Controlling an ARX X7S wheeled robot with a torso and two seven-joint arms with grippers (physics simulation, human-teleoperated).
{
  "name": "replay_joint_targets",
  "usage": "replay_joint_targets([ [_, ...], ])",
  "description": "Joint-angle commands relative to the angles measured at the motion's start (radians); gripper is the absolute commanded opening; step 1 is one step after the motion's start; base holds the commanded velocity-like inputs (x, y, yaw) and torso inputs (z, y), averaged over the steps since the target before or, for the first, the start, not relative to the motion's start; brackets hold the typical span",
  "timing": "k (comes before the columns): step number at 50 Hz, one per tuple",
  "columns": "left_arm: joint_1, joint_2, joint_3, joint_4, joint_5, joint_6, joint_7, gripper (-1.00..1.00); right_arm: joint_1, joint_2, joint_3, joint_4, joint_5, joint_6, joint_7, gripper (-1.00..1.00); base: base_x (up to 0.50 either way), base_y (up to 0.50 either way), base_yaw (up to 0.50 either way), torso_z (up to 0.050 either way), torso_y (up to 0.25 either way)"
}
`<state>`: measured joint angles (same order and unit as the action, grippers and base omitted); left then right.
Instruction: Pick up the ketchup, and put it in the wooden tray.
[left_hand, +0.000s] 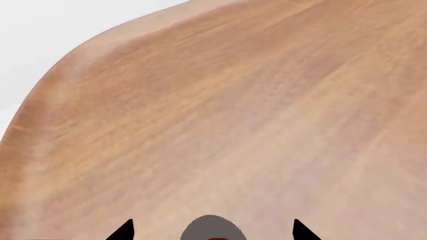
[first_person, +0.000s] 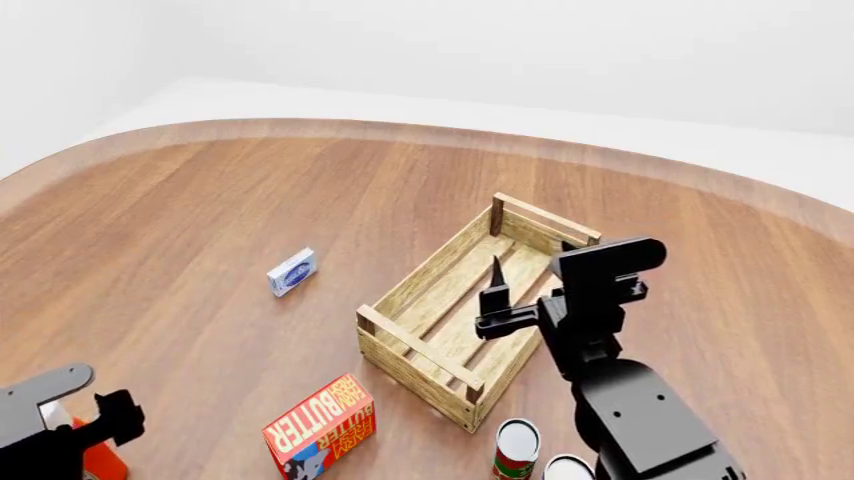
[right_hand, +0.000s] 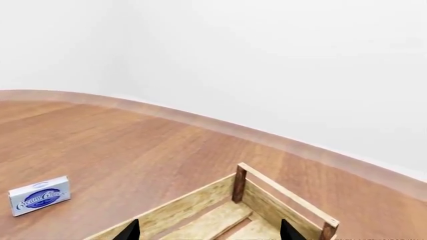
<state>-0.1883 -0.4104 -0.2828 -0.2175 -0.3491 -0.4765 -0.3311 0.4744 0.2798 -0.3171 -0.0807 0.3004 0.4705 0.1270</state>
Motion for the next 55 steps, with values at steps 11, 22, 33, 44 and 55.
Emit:
replay_joint_targets([
  [11,-0.106,0.014,0.025,-0.226,0.039,0.122,0.017,-1.00,-0.007,0.010,0.007,-0.014,0.006,0.003,0.021,1.00,0.00,0.00,0.00,0.000,0.000],
  [22,-0.085,0.014,0.011,-0.149,0.011,0.123,0.034,-1.00,-0.007,0.010,0.010,-0.012,0.010,-0.004,0.027,1.00,0.00,0.00,0.00,0.000,0.000],
  [33,-0.101,-0.015,0.031,0.162,-0.046,0.024,0.044,-1.00,-0.006,0.019,0.023,-0.053,0.024,0.015,0.042,1.00,0.00,0.00,0.00,0.000,0.000],
  [44,-0.370,-0.035,0.216,0.235,-0.034,-0.084,0.101,-1.00,-0.007,0.057,0.067,-0.161,0.050,0.077,0.077,1.00,0.00,0.00,0.00,0.000,0.000],
  [55,-0.650,0.048,0.418,0.098,-0.005,-0.135,0.205,-1.00,-0.027,0.105,0.139,-0.271,0.091,0.151,0.119,1.00,0.00,0.00,0.00,0.000,0.001],
])
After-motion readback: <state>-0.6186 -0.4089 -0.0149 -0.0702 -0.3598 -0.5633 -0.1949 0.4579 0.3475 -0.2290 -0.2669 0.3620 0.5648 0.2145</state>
